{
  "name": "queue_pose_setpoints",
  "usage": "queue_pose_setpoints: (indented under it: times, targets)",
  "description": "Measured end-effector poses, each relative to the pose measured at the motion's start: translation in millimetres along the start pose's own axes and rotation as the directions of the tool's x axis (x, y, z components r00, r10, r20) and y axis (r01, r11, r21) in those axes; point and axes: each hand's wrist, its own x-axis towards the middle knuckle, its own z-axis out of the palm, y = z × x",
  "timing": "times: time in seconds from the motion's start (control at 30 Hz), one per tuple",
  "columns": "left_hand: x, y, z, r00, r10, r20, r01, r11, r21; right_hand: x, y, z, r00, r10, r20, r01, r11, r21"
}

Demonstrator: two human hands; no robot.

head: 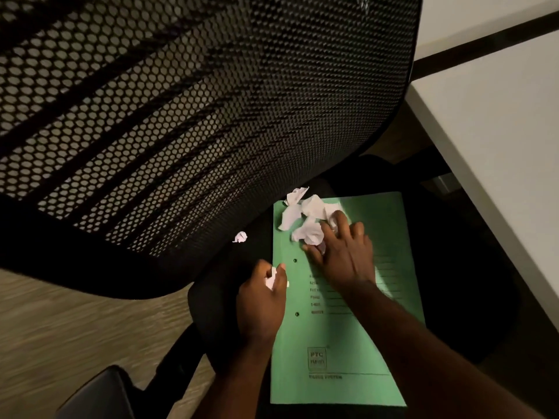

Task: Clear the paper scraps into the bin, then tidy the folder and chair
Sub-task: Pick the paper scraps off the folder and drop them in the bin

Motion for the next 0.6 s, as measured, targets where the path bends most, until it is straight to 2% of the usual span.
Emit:
queue_pose_setpoints:
  times: [0.13,0.3,0.6]
  targets:
    - [-0.6,-0.9,0.6,1.000,0.012,-0.005,-0.012,1.000,-0.007,-8.1,-2.8,2.3,0.994,-0.113,-0.004,0.113,0.987,0.113]
    - [-3.3,-0.1,-2.1,0.999,0.038,-0.038,-0.038,0.999,-0.018,-31.8,-4.8,-1.9,0.971,-0.226,0.074,0.216,0.968,0.127]
    - [-23.0,27.7,-18.0,0.995,0.101,0.005,-0.100,0.990,-0.098,-134.0,-9.6,-13.9,0.980,-0.199,0.010,0.185,0.925,0.332]
